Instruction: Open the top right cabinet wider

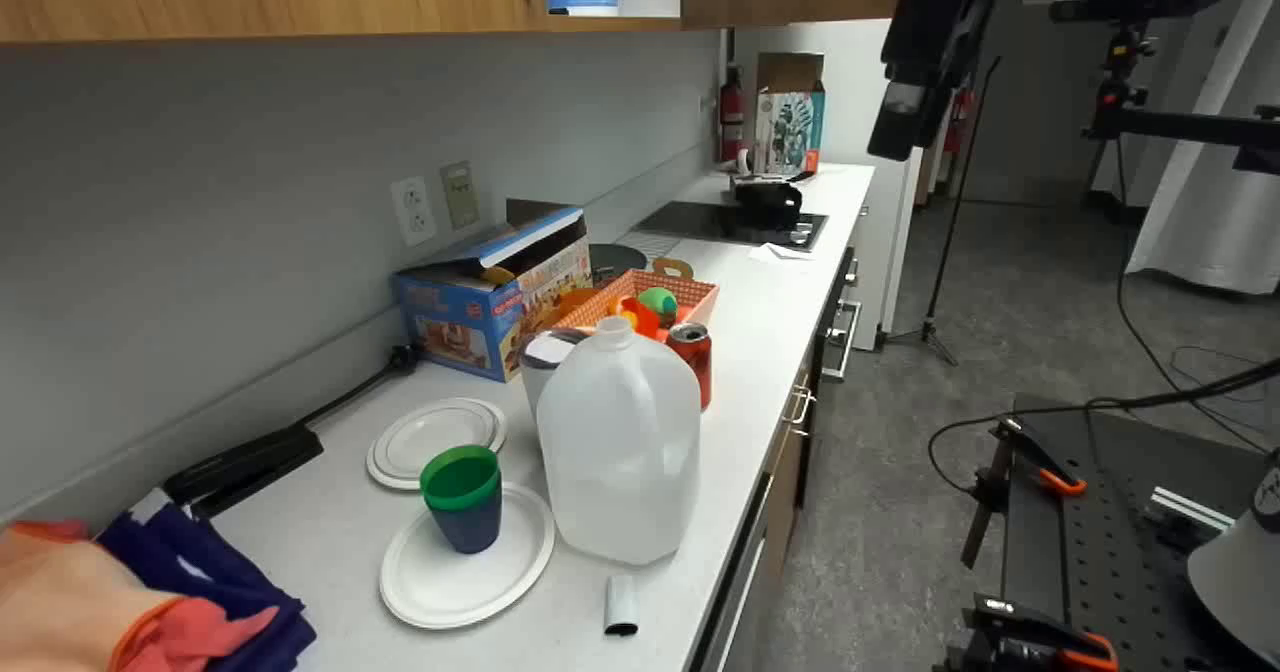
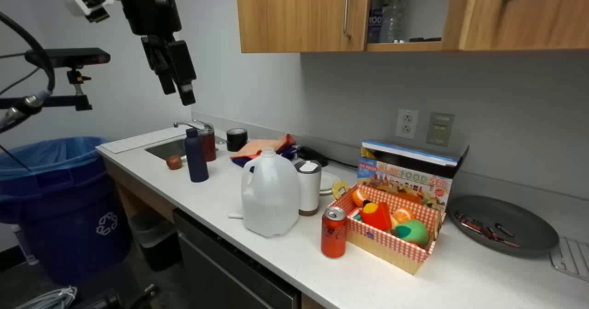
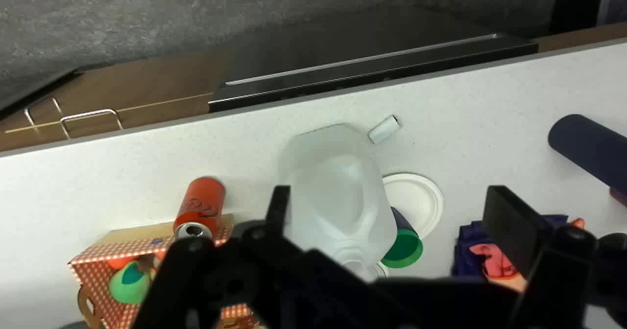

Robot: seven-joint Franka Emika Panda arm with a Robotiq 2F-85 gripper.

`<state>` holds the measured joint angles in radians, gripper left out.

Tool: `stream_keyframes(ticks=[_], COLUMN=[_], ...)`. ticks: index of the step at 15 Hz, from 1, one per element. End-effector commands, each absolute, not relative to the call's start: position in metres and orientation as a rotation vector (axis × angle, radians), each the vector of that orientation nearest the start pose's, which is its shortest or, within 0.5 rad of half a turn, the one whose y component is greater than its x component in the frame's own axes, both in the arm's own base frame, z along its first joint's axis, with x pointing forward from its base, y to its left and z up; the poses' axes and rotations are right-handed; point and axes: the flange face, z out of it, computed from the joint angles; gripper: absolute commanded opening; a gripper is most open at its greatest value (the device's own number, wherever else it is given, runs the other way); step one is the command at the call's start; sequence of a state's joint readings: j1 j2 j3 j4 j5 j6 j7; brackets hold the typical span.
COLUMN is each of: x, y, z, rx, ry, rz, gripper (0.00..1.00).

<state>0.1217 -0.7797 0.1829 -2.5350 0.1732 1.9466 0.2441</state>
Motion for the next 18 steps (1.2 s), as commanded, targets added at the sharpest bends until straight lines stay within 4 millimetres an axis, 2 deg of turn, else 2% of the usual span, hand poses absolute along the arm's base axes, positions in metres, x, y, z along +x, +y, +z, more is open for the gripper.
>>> stream_keyframes(ticks=[1, 17, 18], x=[0.3180, 0.3181, 0.3184], y=[0.1206, 0.1206, 0.1252], z=[0.5335, 0.5335, 0.5363], rx=[-3.048, -3.048, -3.056], ry=[0.043, 0.043, 0.065], rz=[-0.256, -0.256, -0.275], gripper=[1.00, 1.00, 1.00])
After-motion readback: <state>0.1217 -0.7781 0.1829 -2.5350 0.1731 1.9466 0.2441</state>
